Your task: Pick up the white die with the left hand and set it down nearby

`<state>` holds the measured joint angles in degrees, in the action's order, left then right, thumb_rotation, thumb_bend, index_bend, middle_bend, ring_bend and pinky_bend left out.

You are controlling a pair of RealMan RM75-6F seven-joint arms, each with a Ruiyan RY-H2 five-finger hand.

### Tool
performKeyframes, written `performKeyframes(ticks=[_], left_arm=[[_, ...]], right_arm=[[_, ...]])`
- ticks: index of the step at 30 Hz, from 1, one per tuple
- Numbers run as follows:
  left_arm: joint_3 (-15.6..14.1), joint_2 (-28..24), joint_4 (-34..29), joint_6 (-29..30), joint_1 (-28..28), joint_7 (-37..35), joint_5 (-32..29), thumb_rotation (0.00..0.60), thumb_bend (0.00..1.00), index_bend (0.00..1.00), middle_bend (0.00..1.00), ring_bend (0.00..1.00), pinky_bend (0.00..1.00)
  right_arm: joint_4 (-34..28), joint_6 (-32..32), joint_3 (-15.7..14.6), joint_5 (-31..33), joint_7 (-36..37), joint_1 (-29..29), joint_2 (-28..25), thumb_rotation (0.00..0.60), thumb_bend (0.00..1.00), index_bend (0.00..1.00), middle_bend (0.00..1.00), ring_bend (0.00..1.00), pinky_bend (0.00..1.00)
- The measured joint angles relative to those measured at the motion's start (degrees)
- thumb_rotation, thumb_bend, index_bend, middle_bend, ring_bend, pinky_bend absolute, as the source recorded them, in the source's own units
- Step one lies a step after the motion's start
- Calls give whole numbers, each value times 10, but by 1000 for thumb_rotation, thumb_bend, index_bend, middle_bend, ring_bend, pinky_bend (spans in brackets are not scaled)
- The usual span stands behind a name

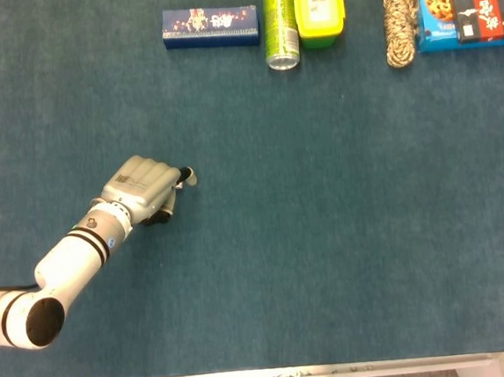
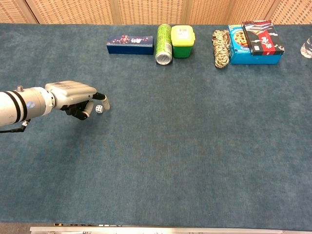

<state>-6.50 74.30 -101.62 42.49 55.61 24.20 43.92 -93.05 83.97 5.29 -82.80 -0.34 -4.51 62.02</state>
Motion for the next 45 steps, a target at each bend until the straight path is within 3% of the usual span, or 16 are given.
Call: performKeyframes(ticks=[45], left_arm=[[-18,-27,-6,17,1,18,-35,600,1000,244,1000,1000,1000]], right_arm=[[-1,-1,-1,-1,-5,0,2,600,396,266,370,288,371]])
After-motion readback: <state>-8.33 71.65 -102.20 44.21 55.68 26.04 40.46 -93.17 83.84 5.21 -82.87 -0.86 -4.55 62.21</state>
